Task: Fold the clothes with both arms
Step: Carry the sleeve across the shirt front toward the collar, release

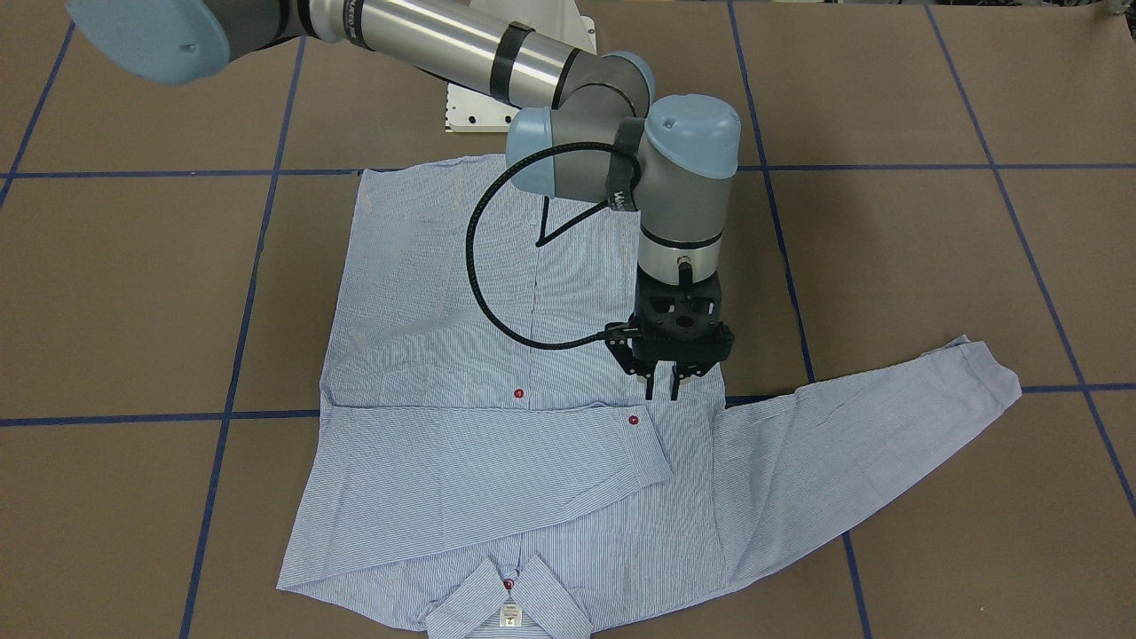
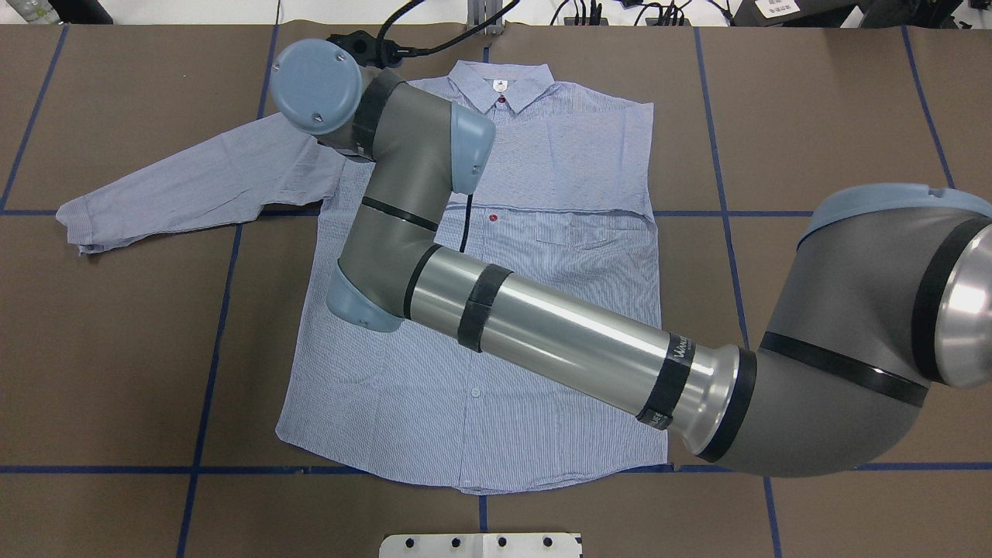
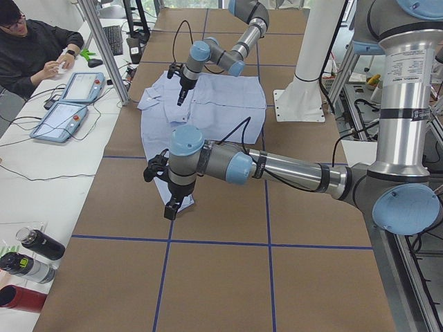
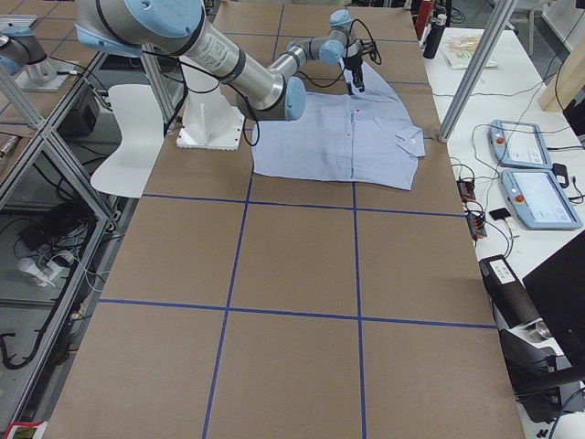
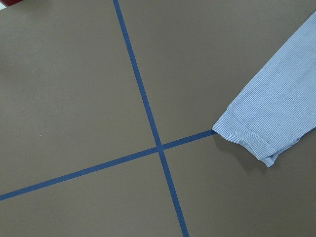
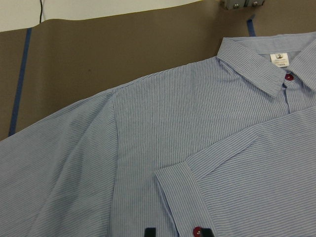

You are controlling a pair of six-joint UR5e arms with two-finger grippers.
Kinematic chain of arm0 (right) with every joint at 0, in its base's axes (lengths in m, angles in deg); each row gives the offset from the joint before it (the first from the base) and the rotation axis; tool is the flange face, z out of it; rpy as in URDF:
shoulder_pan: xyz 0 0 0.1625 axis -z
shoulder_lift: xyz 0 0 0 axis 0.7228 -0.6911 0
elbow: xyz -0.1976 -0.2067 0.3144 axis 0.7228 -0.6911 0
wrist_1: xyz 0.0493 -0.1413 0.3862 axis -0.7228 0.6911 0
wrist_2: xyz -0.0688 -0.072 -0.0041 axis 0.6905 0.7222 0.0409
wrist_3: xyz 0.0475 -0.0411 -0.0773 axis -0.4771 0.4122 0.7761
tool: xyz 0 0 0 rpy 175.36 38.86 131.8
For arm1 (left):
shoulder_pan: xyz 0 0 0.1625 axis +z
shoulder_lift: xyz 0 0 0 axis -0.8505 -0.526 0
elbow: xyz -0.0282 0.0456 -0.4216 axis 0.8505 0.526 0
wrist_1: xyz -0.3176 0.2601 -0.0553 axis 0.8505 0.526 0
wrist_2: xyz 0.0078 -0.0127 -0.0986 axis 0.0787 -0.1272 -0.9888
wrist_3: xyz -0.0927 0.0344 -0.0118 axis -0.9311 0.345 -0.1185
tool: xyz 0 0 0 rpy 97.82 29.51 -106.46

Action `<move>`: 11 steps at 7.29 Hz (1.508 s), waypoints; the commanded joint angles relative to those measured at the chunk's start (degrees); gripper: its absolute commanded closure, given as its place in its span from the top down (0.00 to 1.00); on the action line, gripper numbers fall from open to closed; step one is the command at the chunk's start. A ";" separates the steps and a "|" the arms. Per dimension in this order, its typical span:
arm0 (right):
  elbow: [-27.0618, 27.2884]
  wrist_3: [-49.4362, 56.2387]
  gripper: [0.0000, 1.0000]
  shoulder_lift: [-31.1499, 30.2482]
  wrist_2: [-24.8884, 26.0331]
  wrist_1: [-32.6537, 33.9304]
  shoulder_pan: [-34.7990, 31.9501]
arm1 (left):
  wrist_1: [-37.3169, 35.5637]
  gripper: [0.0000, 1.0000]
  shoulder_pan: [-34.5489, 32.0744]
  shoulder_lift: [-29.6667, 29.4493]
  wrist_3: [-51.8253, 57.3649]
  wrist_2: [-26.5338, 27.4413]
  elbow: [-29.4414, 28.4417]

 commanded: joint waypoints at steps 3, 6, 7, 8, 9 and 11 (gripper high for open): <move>1.82 1.11 0.99 -2.97 -13.56 0.88 -7.80 | 7.85 1.00 1.84 -0.83 -0.23 0.00 -0.51; 17.97 10.75 1.00 -18.25 -20.42 2.80 -14.30 | 34.94 1.00 7.37 -0.83 -19.37 0.17 -15.66; 23.07 14.46 1.00 -22.56 -21.25 4.64 -16.24 | 41.14 1.00 9.75 -0.74 -28.35 0.52 -18.59; 28.08 18.32 1.00 -28.34 -22.82 4.75 -18.26 | 43.90 1.00 11.51 -0.05 -34.70 0.44 -19.32; 32.83 22.27 1.00 -33.36 -25.36 4.66 -20.89 | 44.79 1.00 11.96 0.31 -39.99 0.09 -19.85; 39.78 28.70 1.00 -42.77 -29.41 4.05 -24.94 | 46.20 1.00 17.56 0.40 -49.22 0.79 -20.03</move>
